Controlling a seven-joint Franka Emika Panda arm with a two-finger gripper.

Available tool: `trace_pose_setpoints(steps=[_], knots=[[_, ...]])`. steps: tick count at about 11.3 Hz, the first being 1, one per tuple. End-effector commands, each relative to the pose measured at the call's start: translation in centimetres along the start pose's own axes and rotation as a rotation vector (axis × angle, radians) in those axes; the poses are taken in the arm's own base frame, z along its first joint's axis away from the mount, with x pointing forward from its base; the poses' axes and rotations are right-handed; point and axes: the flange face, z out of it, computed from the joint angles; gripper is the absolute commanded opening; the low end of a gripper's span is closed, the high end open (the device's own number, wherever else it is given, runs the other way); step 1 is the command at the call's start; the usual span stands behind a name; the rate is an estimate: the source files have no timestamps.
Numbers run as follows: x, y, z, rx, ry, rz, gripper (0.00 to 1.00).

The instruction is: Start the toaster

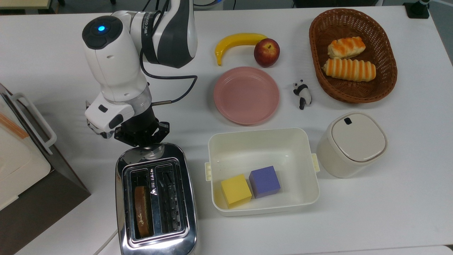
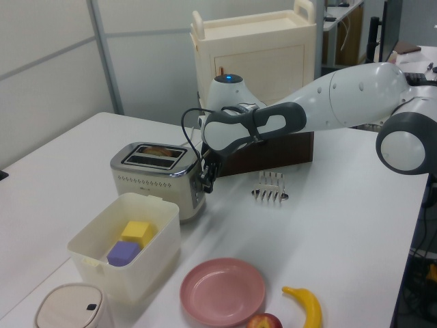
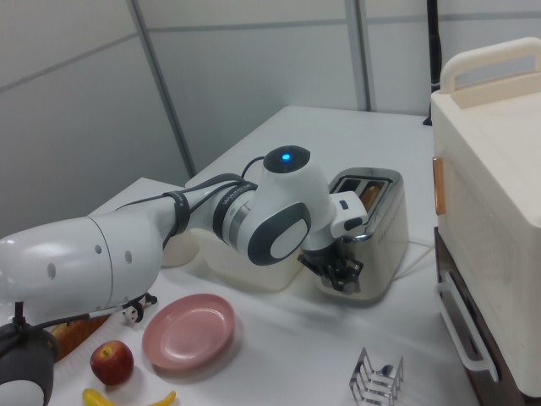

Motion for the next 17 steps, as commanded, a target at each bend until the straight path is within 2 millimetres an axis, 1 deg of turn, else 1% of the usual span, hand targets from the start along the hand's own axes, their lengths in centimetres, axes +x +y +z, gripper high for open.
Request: trace_pose_setpoints(steps=[1, 3, 5, 7, 8, 9, 11, 12, 13, 14, 15, 16, 17], knots=[[-0.2, 0.6, -1.4, -0.028, 0.025, 0.012, 0.02], [0.0, 0.5, -3.1, -0.034, 0.044, 0.009, 0.03], [0.2, 0.8, -5.7, -0.041, 0.076, 0.014, 0.03], [0.0, 1.0, -8.2, -0.022, 0.066, 0.03, 0.03], [0.0, 0.9, -9.8, -0.015, 0.053, 0.029, 0.06], [-0.3, 1.0, -11.9, -0.009, 0.046, 0.032, 0.07], [-1.1, 1.0, -15.9, 0.015, 0.041, 0.046, 0.15], [-1.4, 1.1, -17.8, 0.011, 0.049, 0.048, 0.23], [-1.9, 1.0, -19.3, 0.005, 0.037, 0.047, 0.34], [-2.5, 1.0, -20.5, 0.004, 0.018, 0.045, 0.43], [-3.0, 1.2, -21.3, 0.004, 0.006, 0.048, 0.59], [-3.7, 1.8, -21.3, 0.004, -0.03, 0.055, 0.96], [-4.5, 2.0, -21.8, -0.037, -0.089, 0.038, 1.0]])
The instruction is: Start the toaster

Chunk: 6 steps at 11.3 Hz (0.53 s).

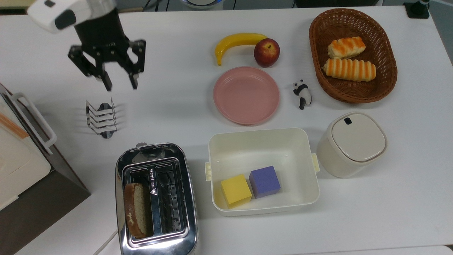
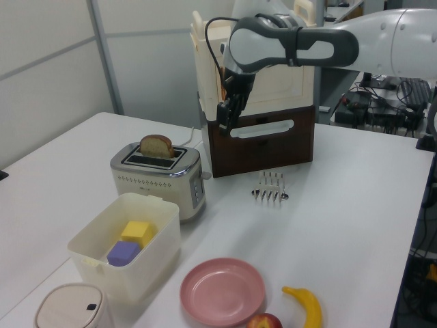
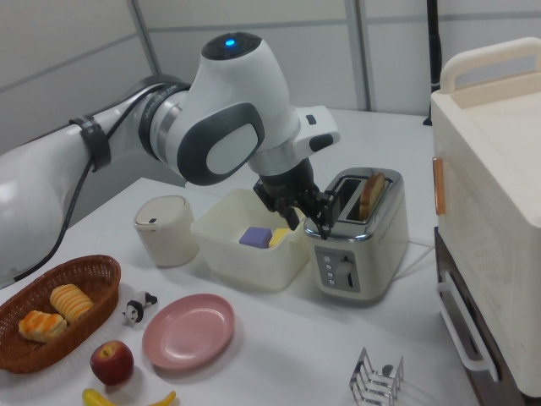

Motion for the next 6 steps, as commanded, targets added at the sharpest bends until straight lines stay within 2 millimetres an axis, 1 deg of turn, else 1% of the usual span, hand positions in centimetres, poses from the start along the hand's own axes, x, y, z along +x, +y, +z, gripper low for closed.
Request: trace_pose_setpoints(steps=[1, 3, 4, 6], knots=[[-2.7, 0.9, -0.8, -0.089, -0.14, -0.015, 1.0], [-3.2, 0.8, -0.5, -0.09, -0.19, -0.013, 1.0], [-3.7, 0.7, -0.6, -0.085, -0.225, 0.015, 1.0], [-3.8, 0.8, -0.8, -0.083, -0.222, 0.008, 1.0]])
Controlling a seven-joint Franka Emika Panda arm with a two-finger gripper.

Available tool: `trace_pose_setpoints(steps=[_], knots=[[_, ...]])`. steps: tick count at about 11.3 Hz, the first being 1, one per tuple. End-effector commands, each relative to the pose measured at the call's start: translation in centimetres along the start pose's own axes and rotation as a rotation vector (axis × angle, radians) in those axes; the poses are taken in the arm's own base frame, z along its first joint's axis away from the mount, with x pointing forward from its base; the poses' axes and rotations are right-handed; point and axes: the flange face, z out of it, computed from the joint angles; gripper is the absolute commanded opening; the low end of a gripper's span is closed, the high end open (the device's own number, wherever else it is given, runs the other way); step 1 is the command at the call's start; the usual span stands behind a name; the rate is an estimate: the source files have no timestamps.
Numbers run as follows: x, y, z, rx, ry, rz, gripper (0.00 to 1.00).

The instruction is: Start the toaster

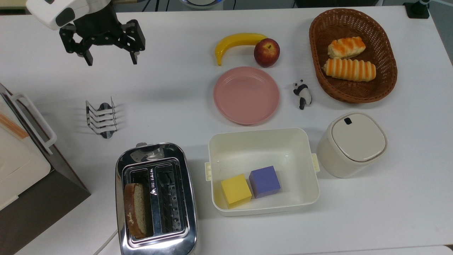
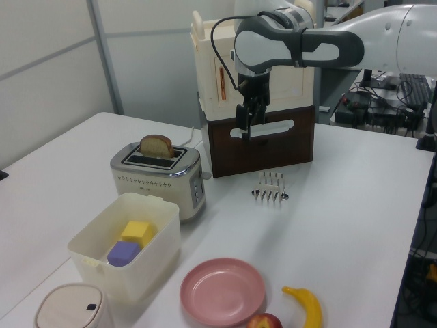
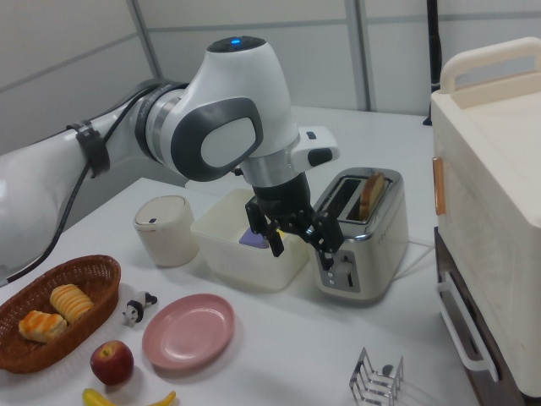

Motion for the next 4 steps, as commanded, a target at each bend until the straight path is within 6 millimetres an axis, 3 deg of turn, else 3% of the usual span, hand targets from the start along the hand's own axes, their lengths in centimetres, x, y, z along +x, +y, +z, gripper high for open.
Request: trace_pose_setpoints(steps=[1, 4], knots=[[-1.3, -0.1, -1.0, -0.006, -0.012, 0.031, 1.0], [-2.2, 1.2, -2.1, -0.014, -0.003, 0.047, 1.0]])
